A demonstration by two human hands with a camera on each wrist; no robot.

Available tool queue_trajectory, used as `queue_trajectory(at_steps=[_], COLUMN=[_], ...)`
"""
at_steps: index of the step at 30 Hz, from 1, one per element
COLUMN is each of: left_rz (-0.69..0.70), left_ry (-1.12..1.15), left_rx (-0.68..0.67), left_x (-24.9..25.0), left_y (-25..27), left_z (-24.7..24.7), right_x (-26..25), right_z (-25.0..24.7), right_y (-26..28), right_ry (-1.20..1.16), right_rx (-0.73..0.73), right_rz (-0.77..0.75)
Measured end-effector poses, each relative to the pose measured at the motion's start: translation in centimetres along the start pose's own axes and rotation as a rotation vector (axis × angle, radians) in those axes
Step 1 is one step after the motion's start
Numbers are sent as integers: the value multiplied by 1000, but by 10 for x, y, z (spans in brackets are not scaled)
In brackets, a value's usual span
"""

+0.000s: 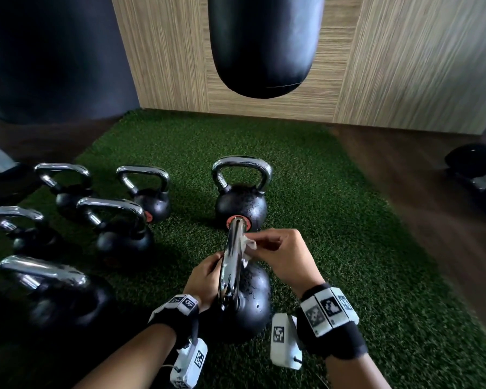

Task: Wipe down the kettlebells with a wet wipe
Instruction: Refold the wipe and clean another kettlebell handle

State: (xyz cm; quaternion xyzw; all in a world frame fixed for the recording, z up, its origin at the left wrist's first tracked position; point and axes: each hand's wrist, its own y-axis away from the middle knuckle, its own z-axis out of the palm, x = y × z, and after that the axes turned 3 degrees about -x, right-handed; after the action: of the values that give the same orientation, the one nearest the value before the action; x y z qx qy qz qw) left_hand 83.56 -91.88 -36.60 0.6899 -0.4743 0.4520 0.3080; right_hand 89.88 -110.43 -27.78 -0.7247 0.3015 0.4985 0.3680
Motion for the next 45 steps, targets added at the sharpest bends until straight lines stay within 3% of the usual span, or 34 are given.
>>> queue_trajectory(at_steps=[3, 8, 13, 17, 22, 25, 29, 32, 36, 40, 45], left_rz=[22, 15, 10, 24, -8, 9, 14, 31, 24, 24, 27], left_ry=[6, 31, 61, 35, 27, 5, -32, -21, -39, -12, 49], left_rx=[-24, 18, 16, -2, 24, 6, 3, -6, -6, -6, 0], left_x=[-4, -8, -6, -1, 0, -1, -1, -3, -5, -9, -10], left_y=[-2, -2, 0, 3, 2, 0, -1, -2, -3, -4, -5], left_z=[1, 3, 3, 1, 2, 1, 0, 1, 1, 1, 4], right_x=[-4, -12, -7, -7, 10, 25, 30, 20, 9, 6, 6], right_z=[-2, 4, 5, 6, 14, 24, 22, 16, 16, 20, 20], right_y=[11, 13, 29, 37, 49, 56, 51, 34, 13, 0, 0], right_ry=[-84, -110, -174, -168, 40, 168, 176, 76, 306, 540, 395], right_rx=[-129, -43, -203, -231, -253, -173, -153, -248, -497, -551, -610], right_rz=[62, 43, 121, 114, 111, 100, 131, 163, 96, 48, 84])
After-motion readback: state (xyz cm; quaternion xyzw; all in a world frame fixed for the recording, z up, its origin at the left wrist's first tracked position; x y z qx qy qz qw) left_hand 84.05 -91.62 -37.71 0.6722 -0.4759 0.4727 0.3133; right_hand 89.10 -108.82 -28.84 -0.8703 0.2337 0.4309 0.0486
